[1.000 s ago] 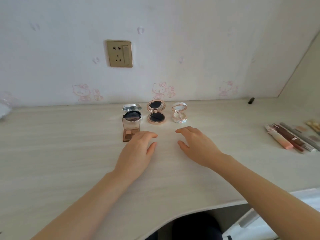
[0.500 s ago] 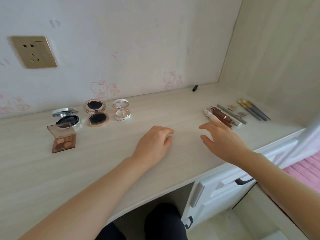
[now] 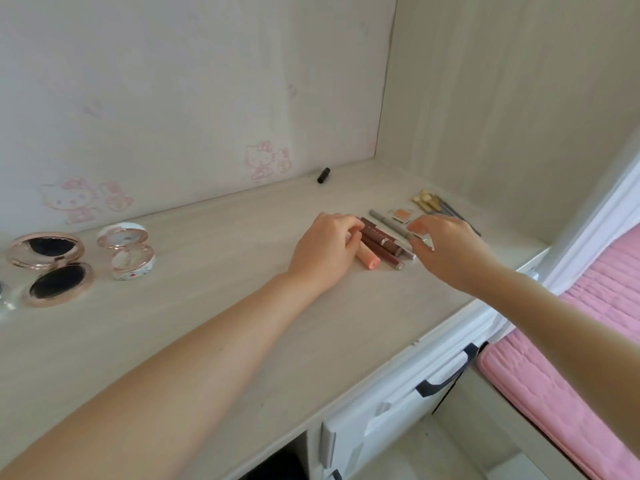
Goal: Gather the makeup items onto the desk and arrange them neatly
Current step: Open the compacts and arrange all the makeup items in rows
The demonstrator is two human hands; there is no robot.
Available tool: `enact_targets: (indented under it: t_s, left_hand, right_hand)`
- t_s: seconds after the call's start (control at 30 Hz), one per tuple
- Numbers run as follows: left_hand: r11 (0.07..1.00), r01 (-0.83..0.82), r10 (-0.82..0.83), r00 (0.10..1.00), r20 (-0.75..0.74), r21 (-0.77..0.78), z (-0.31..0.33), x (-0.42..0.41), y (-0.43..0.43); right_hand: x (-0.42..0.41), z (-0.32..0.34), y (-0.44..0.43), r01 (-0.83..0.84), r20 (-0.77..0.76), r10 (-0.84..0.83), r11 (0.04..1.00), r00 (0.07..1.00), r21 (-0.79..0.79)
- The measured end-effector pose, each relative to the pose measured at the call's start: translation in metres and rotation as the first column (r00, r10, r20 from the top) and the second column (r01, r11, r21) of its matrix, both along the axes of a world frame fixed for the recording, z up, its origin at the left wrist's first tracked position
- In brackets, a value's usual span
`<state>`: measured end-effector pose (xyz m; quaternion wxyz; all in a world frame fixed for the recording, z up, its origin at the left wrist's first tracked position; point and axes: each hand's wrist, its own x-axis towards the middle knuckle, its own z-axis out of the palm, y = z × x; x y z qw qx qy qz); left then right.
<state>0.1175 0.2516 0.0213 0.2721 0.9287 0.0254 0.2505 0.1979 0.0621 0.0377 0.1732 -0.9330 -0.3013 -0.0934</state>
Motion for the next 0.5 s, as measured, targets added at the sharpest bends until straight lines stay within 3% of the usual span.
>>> enact_targets:
  t_s: [0.2, 0.4, 0.5]
  left_hand:
    - [0.999, 0.03, -0.03, 1.0, -0.008, -0.035, 0.009, 0.068, -0.009]
    - [1.0, 0.015, -0.011, 0.99, -0.138, 0.025, 0.003, 0.119, -0.017]
    - [0.997, -0.028, 0.045, 0.961, -0.273, 0.065, -0.001, 0.137, -0.019]
  right_hand:
    - [0.05, 0.003, 0.007, 0.16, -0.067, -0.16, 0.987, 0.985, -0.012]
    - [0.081, -0.006, 0.032, 0.193, -0.057, -0.199, 0.977, 0.978, -0.087]
    - [0.092, -0.013, 0.038, 0.2, -0.049, -0.208, 0.97, 0.977, -0.14]
